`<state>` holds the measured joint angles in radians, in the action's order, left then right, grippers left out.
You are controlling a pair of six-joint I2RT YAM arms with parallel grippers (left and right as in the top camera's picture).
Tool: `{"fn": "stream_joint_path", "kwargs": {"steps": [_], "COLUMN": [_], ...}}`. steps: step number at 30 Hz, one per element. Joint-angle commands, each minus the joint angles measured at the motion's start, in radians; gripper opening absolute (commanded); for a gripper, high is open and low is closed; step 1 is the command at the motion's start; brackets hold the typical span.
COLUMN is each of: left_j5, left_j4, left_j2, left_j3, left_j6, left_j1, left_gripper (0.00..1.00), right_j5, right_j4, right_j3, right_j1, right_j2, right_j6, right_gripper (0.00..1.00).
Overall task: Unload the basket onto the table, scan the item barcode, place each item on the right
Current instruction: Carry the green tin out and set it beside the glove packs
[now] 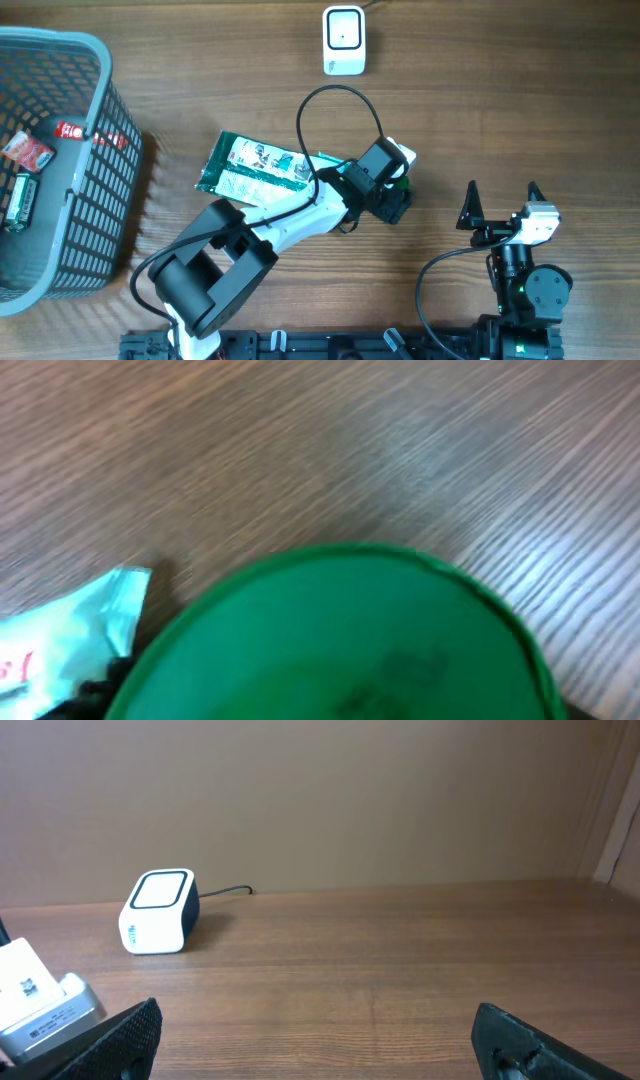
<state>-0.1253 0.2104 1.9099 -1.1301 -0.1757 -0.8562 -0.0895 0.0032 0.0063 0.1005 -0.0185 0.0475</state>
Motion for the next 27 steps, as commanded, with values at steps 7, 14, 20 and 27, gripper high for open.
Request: {"fn": "stream_joint_path", "kwargs": {"steps": [7, 14, 20, 27], "left_j5": [0.166, 0.582, 0.735, 0.728], "left_j4": [0.312, 0.413, 0.602, 0.64], "left_j2": [-0.238, -0.439, -0.618, -0.851], "left_j3": [-0.26, -0.284, -0.284, -0.284], "left_j6": [0.012, -0.197, -0.379, -0.545], "left_j1": [0.004, 0.035, 0.206, 0.697], "left_gripper": [1.0, 1.0, 1.0, 1.0], "right_j5": [-0.013, -0.012, -0.013, -0.012], "right_j4": [0.003, 0.003, 0.002, 0.002], "right_j3": [-0.001, -0.001, -0.001, -0.001], "right_j1": [-0.002, -0.002, -0.002, -0.002], "right_j2": [0.005, 0.005, 0.005, 0.005], "right_j6": [0.006, 0.005, 0.006, 0.006], "right_gripper": [1.0, 1.0, 1.0, 1.0]}}
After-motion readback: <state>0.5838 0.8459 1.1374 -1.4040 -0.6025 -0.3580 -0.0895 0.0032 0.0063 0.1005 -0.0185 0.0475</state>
